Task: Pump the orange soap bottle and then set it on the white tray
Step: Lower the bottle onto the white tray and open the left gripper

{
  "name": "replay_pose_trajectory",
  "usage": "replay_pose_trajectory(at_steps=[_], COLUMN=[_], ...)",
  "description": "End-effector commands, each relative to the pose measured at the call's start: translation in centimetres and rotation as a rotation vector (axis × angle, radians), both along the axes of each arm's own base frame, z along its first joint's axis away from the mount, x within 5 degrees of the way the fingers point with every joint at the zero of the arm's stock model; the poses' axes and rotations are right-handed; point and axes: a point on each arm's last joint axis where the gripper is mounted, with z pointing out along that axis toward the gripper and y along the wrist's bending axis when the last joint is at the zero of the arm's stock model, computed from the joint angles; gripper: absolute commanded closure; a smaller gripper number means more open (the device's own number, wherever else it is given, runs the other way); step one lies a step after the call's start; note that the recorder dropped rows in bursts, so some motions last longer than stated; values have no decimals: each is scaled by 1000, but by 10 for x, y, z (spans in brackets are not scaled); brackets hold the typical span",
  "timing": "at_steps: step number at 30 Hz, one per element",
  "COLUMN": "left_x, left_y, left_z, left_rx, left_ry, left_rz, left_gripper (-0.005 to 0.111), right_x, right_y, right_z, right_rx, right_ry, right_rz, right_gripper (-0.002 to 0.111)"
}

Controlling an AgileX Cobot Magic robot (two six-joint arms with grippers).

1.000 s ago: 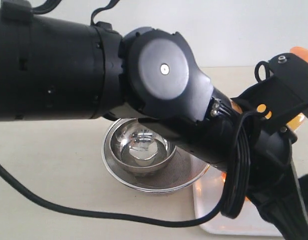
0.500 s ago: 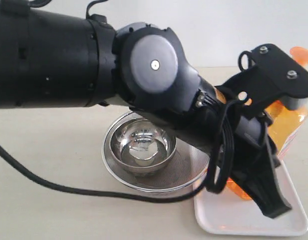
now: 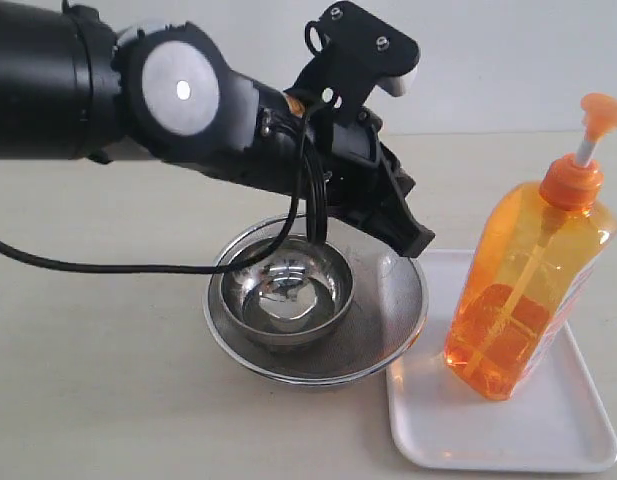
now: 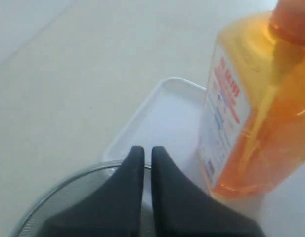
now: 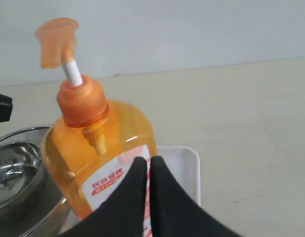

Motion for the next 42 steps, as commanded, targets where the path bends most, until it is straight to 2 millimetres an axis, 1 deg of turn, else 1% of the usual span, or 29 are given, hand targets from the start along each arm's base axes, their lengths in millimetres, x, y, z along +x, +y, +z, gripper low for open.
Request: replay_pose_trajectory(at_steps=[1, 4, 7, 10, 13, 14, 16, 21, 24, 27, 31, 34, 38, 42], left_x=[5, 11, 16, 18, 9, 2, -4, -10, -10, -14, -15, -15, -15, -15], left_y=[4, 4, 2, -2, -16, -24, -29, -35, -35, -37, -37, -38, -38, -37], left_z=[-13, -21, -33, -44, -52, -51, -51, -52, -52, -53, -53, -53, -53, -54], left_rx=[-42, -83, -141, -162, -142, -164, -186, -198, -210, -206, -209, -211, -211, -216], left_ry=[-84, -122, -93, -66, -91, -103, -96, -91, -72, -50, -41, -36, -37, -16], left_rz=[69, 130, 196, 213, 108, 55, 12, -43, -43, -84, -85, -83, -84, -69], left_gripper=[102, 102, 102, 102, 102, 102, 102, 102, 102, 102, 102, 102, 102, 102], right_x=[16, 29, 42, 50, 57, 58, 60, 62, 62, 63, 65, 67, 67, 67], right_y=[10, 19, 26, 32, 36, 36, 38, 39, 39, 40, 42, 47, 47, 47], right_z=[-8, -15, -20, -28, -39, -42, -44, -39, -39, -38, -32, -27, -26, -26], right_rx=[-68, -114, -151, -173, -219, -229, -250, -245, -244, -219, -208, -238, -238, -277], right_ry=[22, 64, 65, 96, 158, 173, 178, 121, 113, 117, 101, 88, 89, 81], right_rz=[-19, -35, -55, -62, -74, -83, -77, -75, -75, -73, -69, -28, -21, -9], right_gripper=[108, 108, 108, 108, 108, 108, 108, 108, 108, 108, 108, 108, 108, 108])
